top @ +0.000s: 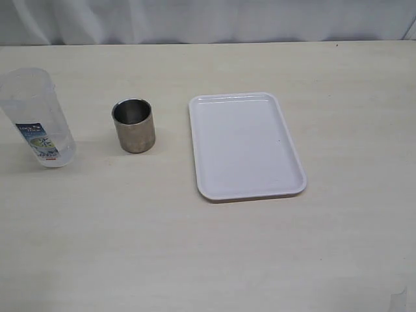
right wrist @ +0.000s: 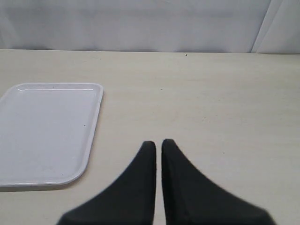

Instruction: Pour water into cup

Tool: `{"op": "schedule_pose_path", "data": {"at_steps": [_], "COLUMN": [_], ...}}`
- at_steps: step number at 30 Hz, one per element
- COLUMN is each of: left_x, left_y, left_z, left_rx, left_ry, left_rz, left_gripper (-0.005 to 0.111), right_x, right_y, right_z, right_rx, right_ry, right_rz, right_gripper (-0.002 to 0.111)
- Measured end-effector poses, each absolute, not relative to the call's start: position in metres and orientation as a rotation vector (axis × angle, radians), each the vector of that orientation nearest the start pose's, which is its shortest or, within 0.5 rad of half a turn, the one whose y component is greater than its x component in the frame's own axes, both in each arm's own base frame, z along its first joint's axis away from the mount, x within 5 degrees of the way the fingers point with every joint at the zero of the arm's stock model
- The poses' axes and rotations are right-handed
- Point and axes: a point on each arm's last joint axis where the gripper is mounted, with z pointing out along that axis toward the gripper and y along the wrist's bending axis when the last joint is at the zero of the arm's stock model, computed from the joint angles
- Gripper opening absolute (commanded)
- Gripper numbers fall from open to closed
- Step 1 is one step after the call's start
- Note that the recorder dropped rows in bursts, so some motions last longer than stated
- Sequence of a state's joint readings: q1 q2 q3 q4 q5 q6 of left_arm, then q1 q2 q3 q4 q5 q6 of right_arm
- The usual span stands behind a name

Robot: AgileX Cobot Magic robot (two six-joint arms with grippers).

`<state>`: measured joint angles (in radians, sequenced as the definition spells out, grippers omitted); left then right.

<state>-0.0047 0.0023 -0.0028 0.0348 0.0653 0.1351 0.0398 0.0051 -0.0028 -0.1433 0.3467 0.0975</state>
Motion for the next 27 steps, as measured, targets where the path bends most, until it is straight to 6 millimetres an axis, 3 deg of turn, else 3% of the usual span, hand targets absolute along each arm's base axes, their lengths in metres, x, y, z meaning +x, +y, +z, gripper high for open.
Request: {"op": "schedule_pose_path", "data": {"at_steps": [9, 21, 27], "left_x": [0.054, 0.043, 0.039], "left_y": [-0.001, -0.002, -0.002], "left_z": [0.228, 0.255, 0.259], "left_rx": [0.113, -0.013, -0.013], "left_ry": [1.32, 1.008, 0.947], "left_rz": [0.126, -0.072, -0.085], "left_gripper": [0.0, 0.0, 0.0], "right_x": [0.054, 0.054, 0.054], "right_y": [-0.002, -0.002, -0.002], "right_z": [0.183, 0.183, 0.183], "right_rx": [-0.036, -0.036, -0.036], "right_ry": [1.829, 1.829, 1.829], "right_rz": [-0.043, -0.043, -0.043], "right_gripper": [0.004, 0.004, 0.004]}}
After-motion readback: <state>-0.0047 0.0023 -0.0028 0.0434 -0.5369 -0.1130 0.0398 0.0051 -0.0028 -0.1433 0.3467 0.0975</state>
